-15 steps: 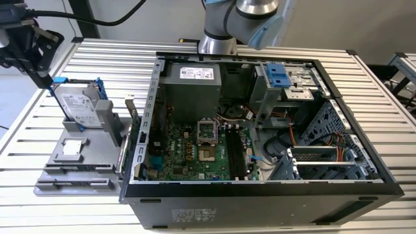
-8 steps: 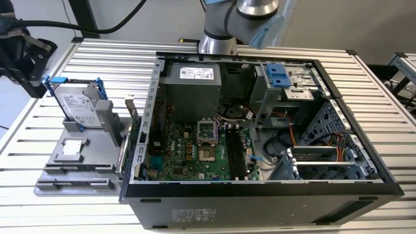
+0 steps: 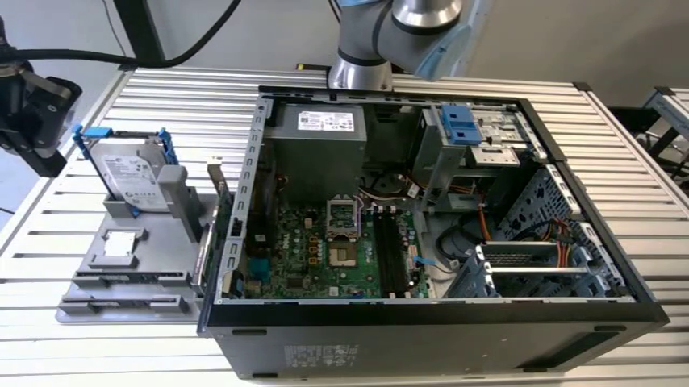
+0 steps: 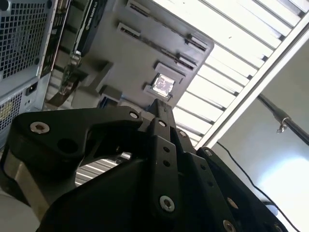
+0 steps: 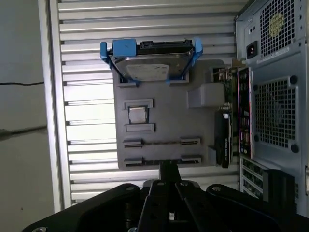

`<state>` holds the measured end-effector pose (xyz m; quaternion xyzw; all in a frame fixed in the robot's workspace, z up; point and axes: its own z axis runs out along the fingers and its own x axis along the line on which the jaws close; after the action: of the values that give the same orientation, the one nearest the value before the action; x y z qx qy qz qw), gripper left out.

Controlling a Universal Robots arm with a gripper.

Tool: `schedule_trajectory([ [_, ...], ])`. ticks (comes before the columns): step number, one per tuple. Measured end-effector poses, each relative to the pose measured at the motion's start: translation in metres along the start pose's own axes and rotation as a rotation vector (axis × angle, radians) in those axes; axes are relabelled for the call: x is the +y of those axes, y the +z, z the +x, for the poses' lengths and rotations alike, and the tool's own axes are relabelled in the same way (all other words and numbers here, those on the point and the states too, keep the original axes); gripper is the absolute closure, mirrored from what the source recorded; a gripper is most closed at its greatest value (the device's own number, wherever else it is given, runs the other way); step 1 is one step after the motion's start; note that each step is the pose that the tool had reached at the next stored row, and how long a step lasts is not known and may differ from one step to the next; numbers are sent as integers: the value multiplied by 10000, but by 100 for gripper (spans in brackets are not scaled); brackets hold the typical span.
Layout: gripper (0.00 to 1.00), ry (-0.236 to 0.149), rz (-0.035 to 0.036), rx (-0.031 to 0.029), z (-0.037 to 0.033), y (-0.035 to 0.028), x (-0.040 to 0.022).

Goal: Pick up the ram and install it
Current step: 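Reach for the ram, then pick up the ram and move it above insertion slot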

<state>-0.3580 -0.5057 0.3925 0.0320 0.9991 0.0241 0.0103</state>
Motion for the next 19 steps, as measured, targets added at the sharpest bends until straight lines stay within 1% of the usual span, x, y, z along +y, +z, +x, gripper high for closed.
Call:
schedule_trajectory([
  [6,100,-3,0,1,-11,-7,-162],
  [8,100,-2,1,1,-14,-10,-206],
  [10,100,-2,1,1,-14,-10,-216],
  [19,100,-3,0,-11,-14,-10,-216],
])
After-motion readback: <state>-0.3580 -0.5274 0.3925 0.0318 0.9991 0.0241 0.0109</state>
